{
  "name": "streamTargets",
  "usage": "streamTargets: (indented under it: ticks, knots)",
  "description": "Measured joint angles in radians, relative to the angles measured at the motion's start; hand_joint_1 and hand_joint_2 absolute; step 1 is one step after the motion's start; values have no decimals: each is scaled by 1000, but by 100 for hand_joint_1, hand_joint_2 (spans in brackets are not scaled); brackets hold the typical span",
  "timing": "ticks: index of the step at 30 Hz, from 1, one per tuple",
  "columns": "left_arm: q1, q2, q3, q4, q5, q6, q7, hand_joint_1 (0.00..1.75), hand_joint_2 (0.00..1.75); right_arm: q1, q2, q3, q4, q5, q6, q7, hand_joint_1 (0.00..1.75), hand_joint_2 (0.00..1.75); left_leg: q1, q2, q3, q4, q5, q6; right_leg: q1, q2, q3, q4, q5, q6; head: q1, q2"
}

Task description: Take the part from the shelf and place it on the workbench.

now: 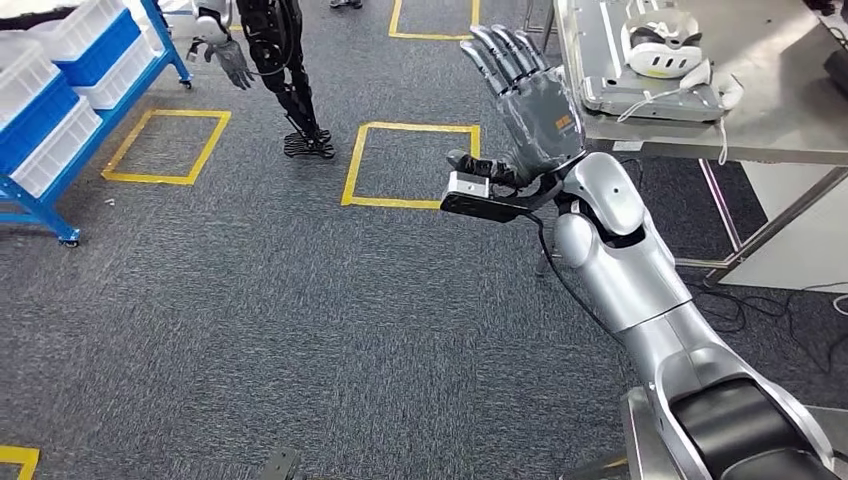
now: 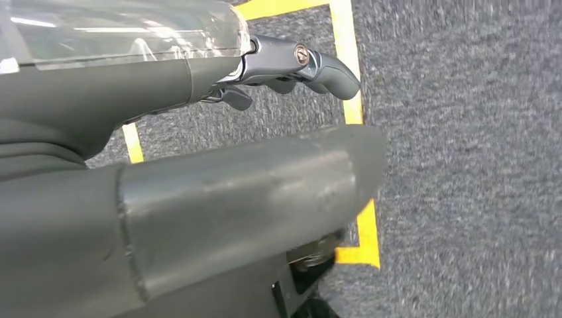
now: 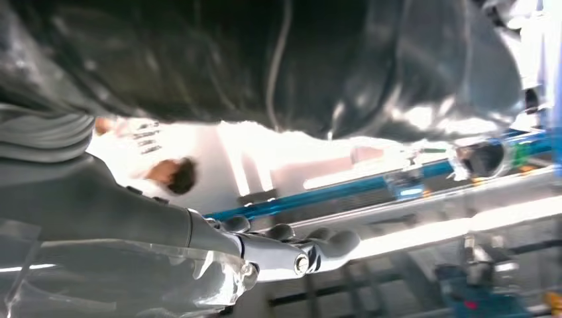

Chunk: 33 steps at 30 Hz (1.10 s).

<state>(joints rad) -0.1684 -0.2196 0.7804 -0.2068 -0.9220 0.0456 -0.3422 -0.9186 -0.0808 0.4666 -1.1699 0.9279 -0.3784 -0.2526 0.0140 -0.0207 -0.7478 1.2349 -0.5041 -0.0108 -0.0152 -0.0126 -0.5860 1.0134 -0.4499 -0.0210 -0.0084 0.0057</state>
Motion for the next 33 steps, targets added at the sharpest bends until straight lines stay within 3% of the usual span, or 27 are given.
streamTargets:
  ticks: [1,2,4,6,8,10,12,14,16,17,18,19,21,23,25,26,27,29,30,32,33]
  knots:
    - [0,-1,0,0,-2,7,4,0,0,1,0,2,2,-1,0,0,0,0,2,9,-24,47,-13,-2,2,-14,1,1,-2,-1,0,0]
    - [0,-2,0,0,-3,12,8,0,0,1,0,4,3,-1,0,0,0,0,3,13,-29,58,-8,-3,3,-28,2,1,-4,-1,0,0]
    - [1,-2,0,0,-8,20,13,0,0,1,0,6,4,-3,0,0,0,0,3,26,19,-32,48,-1,4,-54,8,4,-11,3,0,0]
    - [-2,-2,-1,0,-11,26,17,0,0,1,0,6,4,-5,0,0,0,0,-4,63,89,-161,92,7,7,-76,13,7,-20,11,0,0]
    - [-5,-3,-3,0,-12,28,19,0,0,0,-1,7,4,-6,0,0,0,0,-14,79,112,-210,97,19,11,-93,16,8,-25,21,1,0]
    - [-5,-3,-3,0,-13,28,21,0,0,0,0,10,5,-7,0,0,0,0,-16,56,112,-216,100,33,11,-110,19,6,-29,31,1,0]
    - [-4,-4,-4,0,-13,28,22,0,0,0,0,12,5,-7,-1,0,0,0,-13,35,118,-227,106,46,6,-80,12,34,-53,41,1,0]
    - [-7,-5,-5,0,-13,28,24,0,0,3,-3,14,6,-8,-2,1,0,0,-12,15,122,-232,109,55,2,-20,-37,140,-109,44,1,0]
    - [-9,-5,-5,0,-13,22,27,0,0,11,-6,15,10,-8,-3,2,0,87,-13,-10,122,-231,108,59,2,5,-106,264,-150,45,1,0]
    - [-9,-5,-5,0,-12,15,28,0,0,15,-6,16,11,-8,-3,2,0,131,-13,-24,123,-230,108,60,2,9,-124,289,-146,45,1,0]
    - [-8,-5,-5,0,-9,4,31,0,0,17,-7,17,13,-8,-3,2,0,175,-14,-39,123,-227,108,60,2,11,-123,273,-121,43,1,0]
    - [-8,-5,-5,0,-4,-10,34,0,0,17,-7,18,14,-8,-3,2,0,175,-14,-53,123,-224,107,59,2,19,-105,221,-81,40,1,0]
    - [-8,-6,-4,0,6,-31,43,0,0,13,-8,19,15,-8,-4,2,0,175,-13,-80,119,-217,104,55,0,63,-53,89,-14,32,1,0]
    - [-9,-8,-4,0,10,-38,48,0,0,11,-8,21,16,-8,-4,3,0,175,-10,-103,110,-213,104,46,0,92,-26,25,3,28,1,0]
    - [-7,-8,-4,0,8,-42,49,0,0,10,-5,23,16,-8,-4,3,0,175,-7,-125,104,-216,108,32,1,74,-20,16,1,24,2,0]
    - [-4,-8,-4,0,5,-43,49,0,0,10,-3,25,16,-8,-5,3,0,175,-8,-117,101,-212,106,27,0,61,-16,9,3,19,2,0]
    - [-2,-8,-4,0,3,-42,48,0,0,9,-1,25,17,-8,-5,3,0,175,-10,-93,93,-196,95,22,-2,47,-11,3,6,13,2,0]
    - [-2,-7,-4,0,0,-40,48,0,0,10,1,26,18,-8,-8,3,0,175,-11,-24,50,-104,44,14,-1,18,-3,-6,8,5,1,0]
    - [-4,-7,-4,0,-1,-38,48,0,0,11,1,26,19,-8,-9,3,0,175,-8,-2,17,-37,13,9,1,4,-2,-7,7,2,1,0]
    - [-3,-8,-5,0,-6,-27,50,0,0,18,1,27,22,-8,-11,3,0,175,-2,12,-32,57,-15,3,3,-24,-1,-7,4,2,1,0]
    - [-1,-8,-6,0,-9,-20,52,0,0,22,1,27,23,-8,-12,2,0,175,-1,15,-29,51,-2,0,3,-37,0,-6,2,4,1,0]
